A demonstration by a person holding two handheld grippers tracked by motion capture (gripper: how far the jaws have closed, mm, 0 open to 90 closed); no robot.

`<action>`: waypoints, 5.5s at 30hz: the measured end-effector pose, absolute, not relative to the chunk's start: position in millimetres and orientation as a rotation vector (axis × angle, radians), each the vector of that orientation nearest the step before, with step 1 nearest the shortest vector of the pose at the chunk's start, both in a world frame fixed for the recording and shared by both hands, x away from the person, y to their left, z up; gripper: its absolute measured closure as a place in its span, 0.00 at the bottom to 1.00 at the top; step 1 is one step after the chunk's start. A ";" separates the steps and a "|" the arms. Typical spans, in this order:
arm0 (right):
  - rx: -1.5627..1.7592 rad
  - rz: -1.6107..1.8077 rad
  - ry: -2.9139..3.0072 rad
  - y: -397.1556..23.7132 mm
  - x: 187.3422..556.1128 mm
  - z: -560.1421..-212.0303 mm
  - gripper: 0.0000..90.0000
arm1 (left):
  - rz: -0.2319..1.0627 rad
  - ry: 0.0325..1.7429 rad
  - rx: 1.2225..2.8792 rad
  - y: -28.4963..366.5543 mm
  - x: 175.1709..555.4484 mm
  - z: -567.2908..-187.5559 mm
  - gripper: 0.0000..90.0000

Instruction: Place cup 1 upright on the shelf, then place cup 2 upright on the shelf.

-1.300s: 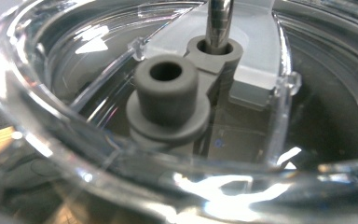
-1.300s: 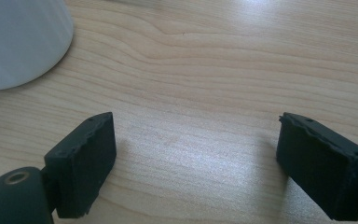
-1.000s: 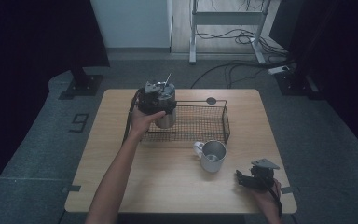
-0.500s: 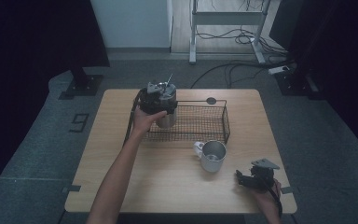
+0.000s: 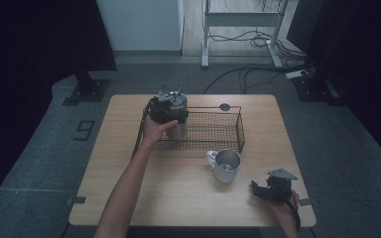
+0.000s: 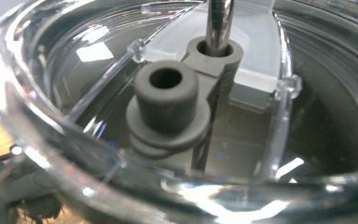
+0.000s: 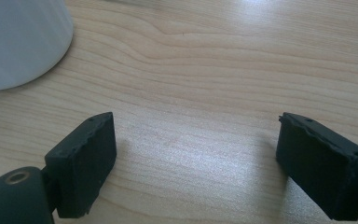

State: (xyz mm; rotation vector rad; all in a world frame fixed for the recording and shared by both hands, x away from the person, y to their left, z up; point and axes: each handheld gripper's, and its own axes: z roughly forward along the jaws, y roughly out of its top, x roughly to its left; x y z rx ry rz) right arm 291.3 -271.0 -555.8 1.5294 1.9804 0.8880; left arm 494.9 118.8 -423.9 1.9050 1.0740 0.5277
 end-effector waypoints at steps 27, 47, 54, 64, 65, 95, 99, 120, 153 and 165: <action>1.528 0.887 1.981 -271.2 291.2 -555.8 0.14 | 0.516 1.118 1.932 118.6 498.7 -450.5 0.04; 1.529 0.887 1.980 -271.1 291.2 -555.8 0.14 | 0.519 1.123 1.955 112.5 496.9 -463.3 0.04; 1.528 0.887 1.980 -271.1 291.2 -555.8 0.14 | 0.512 1.124 1.945 116.5 492.3 -465.9 0.04; 1.528 0.887 1.980 -271.1 291.2 -555.8 0.14 | 0.524 1.120 1.942 117.3 487.9 -467.3 0.04; 1.527 0.887 1.981 -271.1 291.2 -555.8 0.14 | 0.523 1.121 1.940 117.5 487.7 -467.4 0.04; 1.529 0.888 1.980 -271.0 291.1 -555.8 0.14 | 0.523 0.998 1.854 142.8 451.0 -420.2 0.00; 1.528 0.888 1.980 -271.0 291.1 -555.8 0.14 | 0.503 0.973 1.857 143.8 440.3 -414.7 0.00; 1.531 0.887 1.980 -270.9 291.1 -555.6 0.14 | 0.449 0.974 1.861 171.4 360.9 -435.7 0.08; 1.533 0.886 1.976 -271.0 291.1 -555.6 0.14 | 0.404 1.092 1.899 213.3 304.1 -500.4 0.17; 1.542 0.900 1.972 -272.2 290.8 -554.8 0.14 | 0.404 1.085 1.885 212.5 303.7 -497.7 0.16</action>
